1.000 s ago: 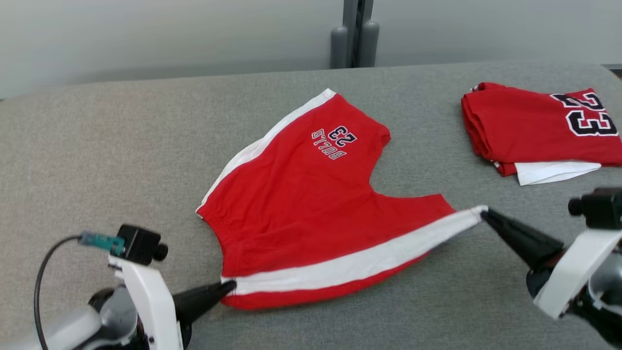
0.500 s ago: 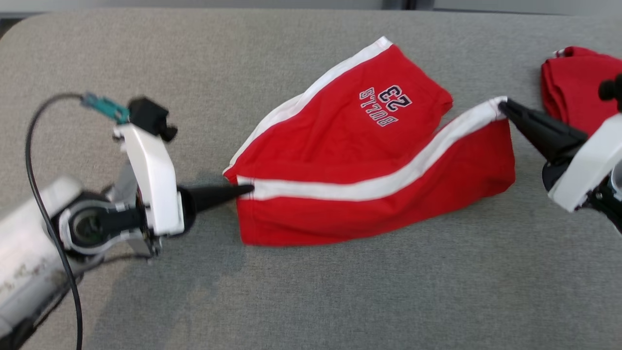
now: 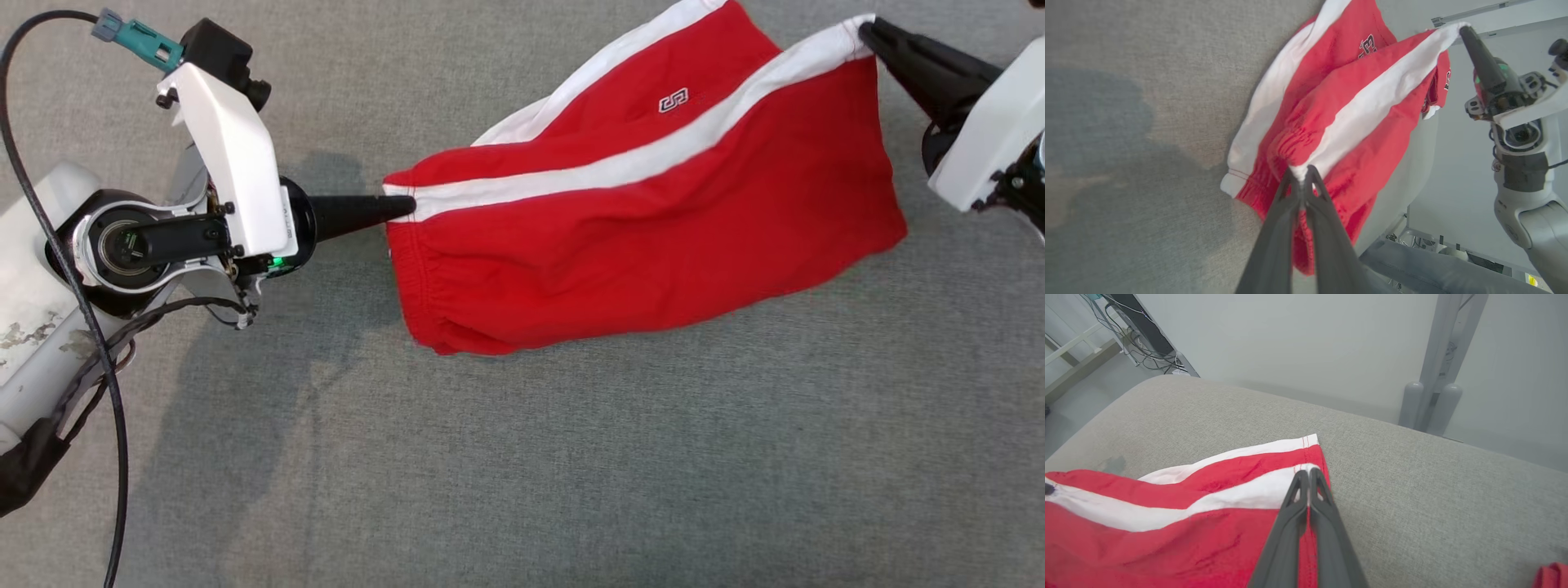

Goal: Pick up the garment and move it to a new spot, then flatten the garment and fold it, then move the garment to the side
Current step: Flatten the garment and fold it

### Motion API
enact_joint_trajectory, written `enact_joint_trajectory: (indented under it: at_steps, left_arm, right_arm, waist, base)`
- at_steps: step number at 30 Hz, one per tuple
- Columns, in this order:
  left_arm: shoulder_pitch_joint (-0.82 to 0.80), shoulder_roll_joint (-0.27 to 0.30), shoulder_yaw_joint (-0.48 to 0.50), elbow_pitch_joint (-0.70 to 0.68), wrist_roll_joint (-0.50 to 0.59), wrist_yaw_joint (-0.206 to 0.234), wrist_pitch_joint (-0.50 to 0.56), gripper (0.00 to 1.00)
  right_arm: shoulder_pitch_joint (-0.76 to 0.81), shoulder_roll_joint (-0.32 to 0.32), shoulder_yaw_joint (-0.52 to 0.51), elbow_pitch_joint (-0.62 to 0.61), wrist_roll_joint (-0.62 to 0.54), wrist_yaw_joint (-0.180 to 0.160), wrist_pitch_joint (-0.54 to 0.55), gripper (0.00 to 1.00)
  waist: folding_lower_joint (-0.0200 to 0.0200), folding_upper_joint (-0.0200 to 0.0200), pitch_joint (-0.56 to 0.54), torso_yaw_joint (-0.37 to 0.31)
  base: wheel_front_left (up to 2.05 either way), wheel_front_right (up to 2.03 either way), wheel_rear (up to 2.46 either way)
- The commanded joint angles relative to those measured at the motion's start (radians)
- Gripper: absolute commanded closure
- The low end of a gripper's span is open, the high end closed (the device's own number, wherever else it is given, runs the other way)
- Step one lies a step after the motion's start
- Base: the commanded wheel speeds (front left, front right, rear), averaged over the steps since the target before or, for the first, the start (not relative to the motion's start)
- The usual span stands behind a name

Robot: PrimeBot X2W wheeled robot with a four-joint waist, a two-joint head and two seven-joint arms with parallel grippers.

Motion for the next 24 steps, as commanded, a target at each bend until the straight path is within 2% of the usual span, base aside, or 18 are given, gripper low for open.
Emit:
enact_joint_trajectory:
  at_steps: [1, 8, 19, 24]
  left_arm:
    - [-0.016, 0.001, -0.005, 0.009, 0.009, -0.004, 0.010, 1.00]
    - [-0.003, 0.000, -0.015, 0.025, 0.002, -0.026, 0.044, 1.00]
    - [-0.015, -0.021, -0.008, 0.019, 0.010, -0.015, 0.041, 1.00]
    - [-0.023, -0.026, -0.005, 0.029, 0.022, -0.011, 0.036, 1.00]
  right_arm:
    - [-0.031, -0.001, 0.013, 0.026, -0.001, 0.000, -0.020, 1.00]
    - [-0.137, 0.013, 0.095, 0.170, 0.008, 0.000, -0.116, 1.00]
    - [-0.258, 0.064, 0.239, 0.357, 0.041, 0.000, -0.236, 1.00]
    - [-0.295, 0.091, 0.312, 0.390, 0.073, 0.000, -0.237, 1.00]
  waist:
    - [-0.0001, 0.0000, 0.017, 0.014]
    - [-0.0001, 0.0000, 0.023, 0.041]
    - [-0.0001, 0.0000, 0.048, 0.083]
    - [-0.0001, 0.0000, 0.064, 0.097]
  base:
    - [0.00, 0.00, 0.00]
    - [0.00, 0.00, 0.00]
    - [0.00, 0.00, 0.00]
    - [0.00, 0.00, 0.00]
